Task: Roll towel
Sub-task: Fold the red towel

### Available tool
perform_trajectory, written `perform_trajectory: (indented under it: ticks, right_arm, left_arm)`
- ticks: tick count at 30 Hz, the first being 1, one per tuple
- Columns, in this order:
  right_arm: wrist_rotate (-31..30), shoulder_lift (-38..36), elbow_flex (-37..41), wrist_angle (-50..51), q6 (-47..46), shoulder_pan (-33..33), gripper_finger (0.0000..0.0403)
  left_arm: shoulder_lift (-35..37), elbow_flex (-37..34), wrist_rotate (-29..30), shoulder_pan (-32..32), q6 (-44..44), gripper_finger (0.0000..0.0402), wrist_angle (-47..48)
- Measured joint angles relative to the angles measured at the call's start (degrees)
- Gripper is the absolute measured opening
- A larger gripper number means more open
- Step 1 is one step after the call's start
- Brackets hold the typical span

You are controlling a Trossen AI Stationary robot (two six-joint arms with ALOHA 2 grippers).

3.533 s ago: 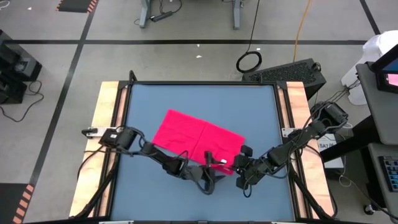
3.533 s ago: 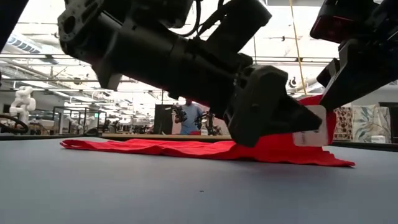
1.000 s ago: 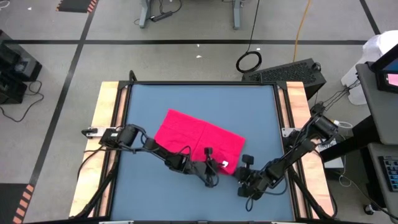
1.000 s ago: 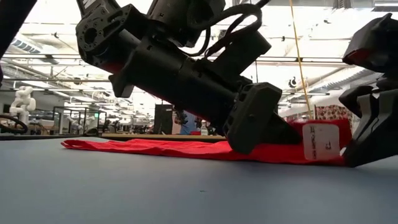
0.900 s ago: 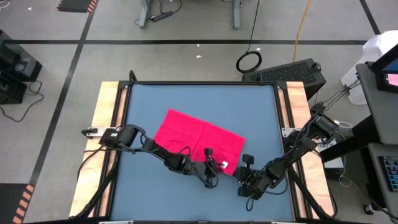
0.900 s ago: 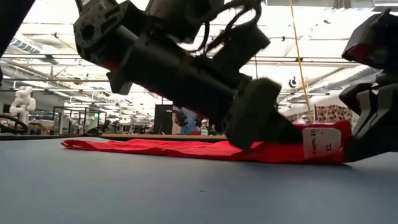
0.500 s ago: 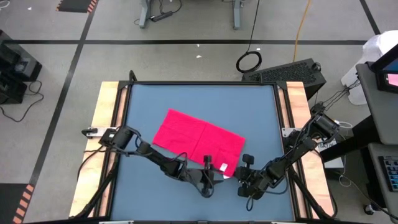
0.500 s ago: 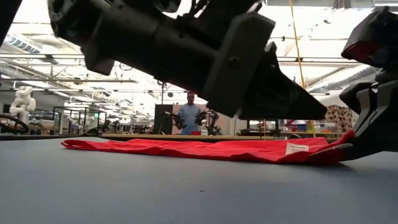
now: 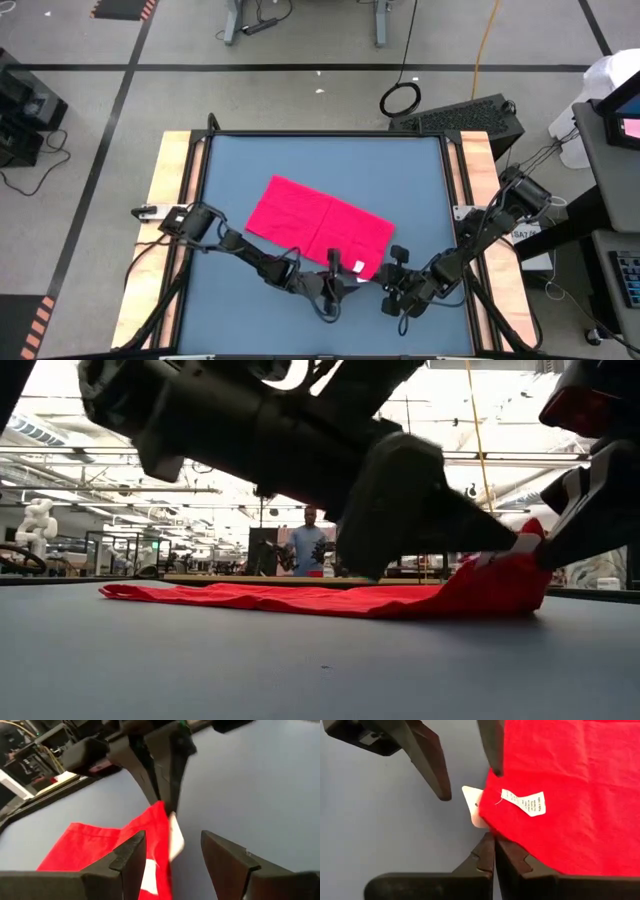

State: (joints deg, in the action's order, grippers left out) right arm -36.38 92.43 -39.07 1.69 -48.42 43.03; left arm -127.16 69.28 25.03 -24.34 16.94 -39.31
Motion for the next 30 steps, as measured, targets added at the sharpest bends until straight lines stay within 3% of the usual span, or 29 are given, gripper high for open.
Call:
perform_trajectory:
  ticks: [23,30]
  right_arm:
    - [-0.9,-0.8,0.0,-1.4,-0.3,-0.7,0.0]
    - [-1.0,-0.8,-0.1,-4.1,1.2,-1.0,0.0]
  left_arm:
    - [-2.1,0.0,-0.1,2.2,1.8,0.0192,-0.1]
    - [-2.1,0.0,-1.9,4.1,1.5,0.0129,1.3]
